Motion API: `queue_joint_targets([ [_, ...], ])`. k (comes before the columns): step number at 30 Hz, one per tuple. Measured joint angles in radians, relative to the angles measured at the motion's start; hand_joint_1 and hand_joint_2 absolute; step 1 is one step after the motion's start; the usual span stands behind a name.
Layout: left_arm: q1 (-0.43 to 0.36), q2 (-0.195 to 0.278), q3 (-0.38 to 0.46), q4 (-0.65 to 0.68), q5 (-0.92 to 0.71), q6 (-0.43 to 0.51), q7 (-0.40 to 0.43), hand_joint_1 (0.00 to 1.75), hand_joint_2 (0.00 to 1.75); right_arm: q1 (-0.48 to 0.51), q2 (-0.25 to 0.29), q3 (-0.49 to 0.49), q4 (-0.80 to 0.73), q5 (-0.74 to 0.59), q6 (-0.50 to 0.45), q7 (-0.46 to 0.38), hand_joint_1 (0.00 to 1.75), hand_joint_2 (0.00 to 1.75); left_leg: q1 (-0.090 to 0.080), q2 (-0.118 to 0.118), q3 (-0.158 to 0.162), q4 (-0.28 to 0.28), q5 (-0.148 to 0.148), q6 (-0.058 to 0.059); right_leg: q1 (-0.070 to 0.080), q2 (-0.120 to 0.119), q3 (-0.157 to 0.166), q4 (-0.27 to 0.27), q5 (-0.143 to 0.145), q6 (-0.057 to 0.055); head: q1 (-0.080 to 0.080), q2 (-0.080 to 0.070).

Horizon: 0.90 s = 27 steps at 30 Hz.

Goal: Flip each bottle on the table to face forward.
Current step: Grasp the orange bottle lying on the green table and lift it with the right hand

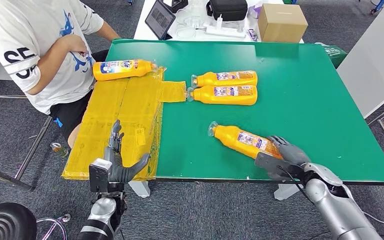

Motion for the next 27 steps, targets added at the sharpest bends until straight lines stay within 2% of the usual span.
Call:
queue_joint_targets([
  [1, -0.003, -0.001, 0.0, 0.004, 0.0, 0.001, 0.0, 0.0, 1.75, -0.006, 0.002, 0.005, 0.011, 0.002, -0.006, -0.002, 0.21, 1.75, 0.0, 0.0, 0.0, 0.0, 0.0, 0.0, 0.0, 0.0, 0.0, 0.0, 0.0, 0.0, 0.0, 0.0],
  [3, -0.01, -0.003, -0.002, 0.012, -0.001, 0.003, 0.0, 0.0, 1.75, -0.017, 0.012, 0.017, 0.036, 0.006, -0.026, -0.008, 0.51, 1.75, 0.0, 0.0, 0.001, 0.0, 0.0, 0.0, 0.0, 0.0, 0.001, 0.0, 0.0, 0.0, 0.0, 0.0],
  [5, -0.017, -0.005, -0.004, 0.02, -0.002, 0.006, 0.0, 0.0, 1.75, -0.027, 0.027, 0.027, 0.058, 0.01, -0.047, -0.014, 1.12, 1.75, 0.0, 0.002, 0.003, 0.0, 0.0, 0.0, 0.0, 0.001, 0.001, 0.0, 0.0, 0.0, 0.0, 0.0],
  [7, -0.022, -0.007, -0.004, 0.025, -0.002, 0.007, 0.0, 0.0, 1.75, -0.036, 0.041, 0.034, 0.075, 0.012, -0.063, -0.018, 1.54, 1.75, 0.0, 0.004, 0.004, 0.0, 0.0, 0.0, 0.001, 0.002, 0.002, 0.0, 0.0, 0.0, 0.0, 0.0],
  [14, -0.029, -0.008, -0.008, 0.038, -0.002, 0.007, 0.004, 0.0, 1.75, -0.049, 0.075, 0.038, 0.105, 0.012, -0.091, -0.027, 1.73, 1.75, 0.0, 0.007, 0.008, 0.0, -0.001, 0.0, 0.001, 0.004, 0.005, 0.0, 0.0, 0.0, 0.0, 0.0],
  [20, -0.03, -0.01, -0.008, 0.049, 0.001, 0.007, 0.006, 0.0, 1.75, -0.048, 0.101, 0.036, 0.113, 0.01, -0.13, -0.036, 1.75, 1.75, 0.0, 0.007, 0.009, 0.0, -0.001, 0.0, 0.001, 0.004, 0.006, 0.0, 0.001, 0.0, 0.0, 0.0],
  [24, -0.028, -0.016, -0.013, 0.054, 0.001, 0.007, 0.009, 0.0, 1.75, -0.028, 0.139, 0.013, 0.108, 0.01, -0.222, -0.064, 1.75, 1.75, 0.0, 0.006, 0.008, 0.0, -0.001, 0.0, 0.001, 0.004, 0.006, 0.0, 0.001, 0.0, 0.0, 0.0],
  [27, -0.014, -0.021, -0.014, 0.046, 0.014, -0.002, 0.018, 0.0, 1.75, 0.01, 0.2, -0.034, 0.074, 0.001, -0.342, -0.115, 1.75, 1.75, 0.0, 0.006, 0.006, 0.0, 0.0, 0.0, 0.001, 0.004, 0.004, 0.0, 0.001, 0.0, 0.0, 0.0],
])
